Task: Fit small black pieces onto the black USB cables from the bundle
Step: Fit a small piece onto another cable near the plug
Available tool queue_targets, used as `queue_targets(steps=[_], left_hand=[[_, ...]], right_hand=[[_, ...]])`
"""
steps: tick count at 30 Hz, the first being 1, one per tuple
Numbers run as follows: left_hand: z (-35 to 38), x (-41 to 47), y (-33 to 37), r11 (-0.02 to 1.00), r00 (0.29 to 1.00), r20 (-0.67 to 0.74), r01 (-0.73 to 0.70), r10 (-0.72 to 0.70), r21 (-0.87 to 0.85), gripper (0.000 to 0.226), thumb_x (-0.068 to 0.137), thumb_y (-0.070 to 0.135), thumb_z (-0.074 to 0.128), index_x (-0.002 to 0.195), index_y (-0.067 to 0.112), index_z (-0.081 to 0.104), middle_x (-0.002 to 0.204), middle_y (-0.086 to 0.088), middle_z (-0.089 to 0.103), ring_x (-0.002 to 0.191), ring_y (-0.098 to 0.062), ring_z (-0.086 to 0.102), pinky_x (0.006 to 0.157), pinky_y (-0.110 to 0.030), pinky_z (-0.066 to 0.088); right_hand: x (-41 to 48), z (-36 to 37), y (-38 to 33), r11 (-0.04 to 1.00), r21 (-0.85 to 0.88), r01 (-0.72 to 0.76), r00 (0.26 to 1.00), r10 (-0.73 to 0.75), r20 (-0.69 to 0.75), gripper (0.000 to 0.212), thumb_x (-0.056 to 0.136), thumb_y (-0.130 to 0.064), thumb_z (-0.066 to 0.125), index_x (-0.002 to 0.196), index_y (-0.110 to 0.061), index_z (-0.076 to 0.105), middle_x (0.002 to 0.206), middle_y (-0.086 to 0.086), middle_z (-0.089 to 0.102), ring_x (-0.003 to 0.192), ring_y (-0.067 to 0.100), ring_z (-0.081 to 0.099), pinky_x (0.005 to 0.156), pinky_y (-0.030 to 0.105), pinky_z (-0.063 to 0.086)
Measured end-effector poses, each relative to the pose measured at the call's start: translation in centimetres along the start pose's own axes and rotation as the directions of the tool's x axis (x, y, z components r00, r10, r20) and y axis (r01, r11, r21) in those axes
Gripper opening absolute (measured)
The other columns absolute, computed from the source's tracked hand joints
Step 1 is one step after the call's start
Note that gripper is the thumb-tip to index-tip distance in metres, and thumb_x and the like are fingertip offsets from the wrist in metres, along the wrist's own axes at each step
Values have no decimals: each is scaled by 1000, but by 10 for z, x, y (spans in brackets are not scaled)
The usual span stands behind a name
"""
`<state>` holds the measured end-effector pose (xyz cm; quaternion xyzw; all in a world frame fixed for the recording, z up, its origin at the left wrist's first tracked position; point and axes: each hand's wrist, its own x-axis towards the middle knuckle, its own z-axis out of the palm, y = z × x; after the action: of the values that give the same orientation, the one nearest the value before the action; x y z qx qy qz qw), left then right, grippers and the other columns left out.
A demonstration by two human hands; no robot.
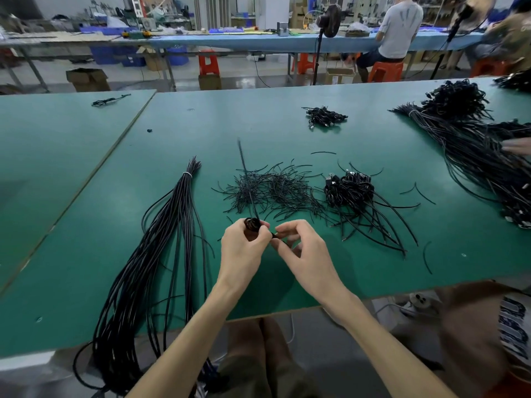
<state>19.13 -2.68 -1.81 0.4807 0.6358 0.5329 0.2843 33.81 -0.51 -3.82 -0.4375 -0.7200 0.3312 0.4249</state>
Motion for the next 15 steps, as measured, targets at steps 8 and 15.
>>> queue_targets(steps=[8, 15], left_hand=[[-6, 1, -2, 995, 991, 131, -24, 37, -95, 6, 97, 20, 70, 93, 17, 74, 73, 1, 75, 68, -12, 70, 67, -25, 55], [-50, 13, 24, 928, 974, 160, -204, 161, 312, 8, 101, 38, 58, 99, 31, 61, 88, 12, 67, 72, -1, 64, 66, -26, 51]], right_hand=[[2, -6, 0, 960, 257, -114, 993, 118, 1, 9, 98, -20, 70, 106, -24, 71, 93, -4, 76, 83, 10, 71, 67, 19, 52], [0, -9, 2, 944, 312, -109, 986, 143, -87, 6, 100, -20, 67, 104, -24, 69, 92, -6, 74, 78, 12, 71, 64, 24, 54]])
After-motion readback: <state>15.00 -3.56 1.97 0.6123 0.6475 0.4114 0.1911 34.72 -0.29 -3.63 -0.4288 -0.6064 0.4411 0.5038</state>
